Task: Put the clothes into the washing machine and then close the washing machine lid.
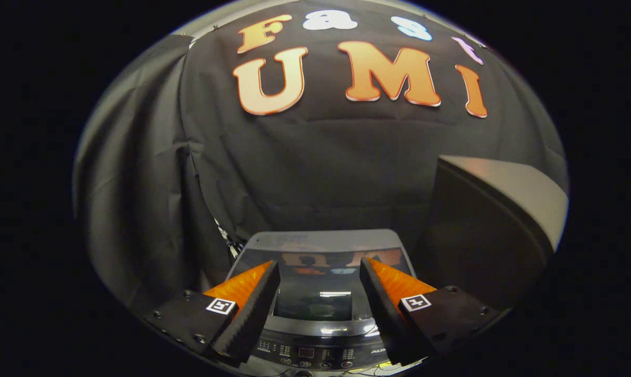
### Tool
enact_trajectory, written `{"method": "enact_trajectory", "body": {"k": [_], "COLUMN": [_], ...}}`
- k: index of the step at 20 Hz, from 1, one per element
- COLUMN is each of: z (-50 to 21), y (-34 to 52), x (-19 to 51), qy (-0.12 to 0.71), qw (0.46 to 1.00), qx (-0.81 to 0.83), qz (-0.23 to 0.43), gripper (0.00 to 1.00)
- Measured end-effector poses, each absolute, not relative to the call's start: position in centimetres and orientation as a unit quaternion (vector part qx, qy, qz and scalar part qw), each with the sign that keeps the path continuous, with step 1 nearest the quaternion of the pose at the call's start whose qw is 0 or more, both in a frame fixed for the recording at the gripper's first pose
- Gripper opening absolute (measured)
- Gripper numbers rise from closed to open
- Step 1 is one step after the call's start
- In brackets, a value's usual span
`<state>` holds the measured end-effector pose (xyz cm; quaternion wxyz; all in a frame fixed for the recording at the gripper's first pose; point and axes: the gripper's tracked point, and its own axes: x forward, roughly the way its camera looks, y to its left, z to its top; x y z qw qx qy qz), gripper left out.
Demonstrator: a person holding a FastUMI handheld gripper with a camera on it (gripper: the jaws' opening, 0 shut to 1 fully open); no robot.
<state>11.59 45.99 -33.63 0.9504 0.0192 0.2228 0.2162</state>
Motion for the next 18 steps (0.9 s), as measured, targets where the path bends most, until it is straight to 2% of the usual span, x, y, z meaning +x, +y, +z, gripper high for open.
{"method": "enact_trajectory", "body": {"k": [7, 18], "z": [-20.7, -8.0], "y": [36.7, 18.9], "x": [7.3, 1.5], "qy": [0.145, 0.05], "qw": [0.963, 0.976], "qx": [0.029, 0.056], "qz": [0.223, 0.205], "gripper": [0.99, 0.99]}}
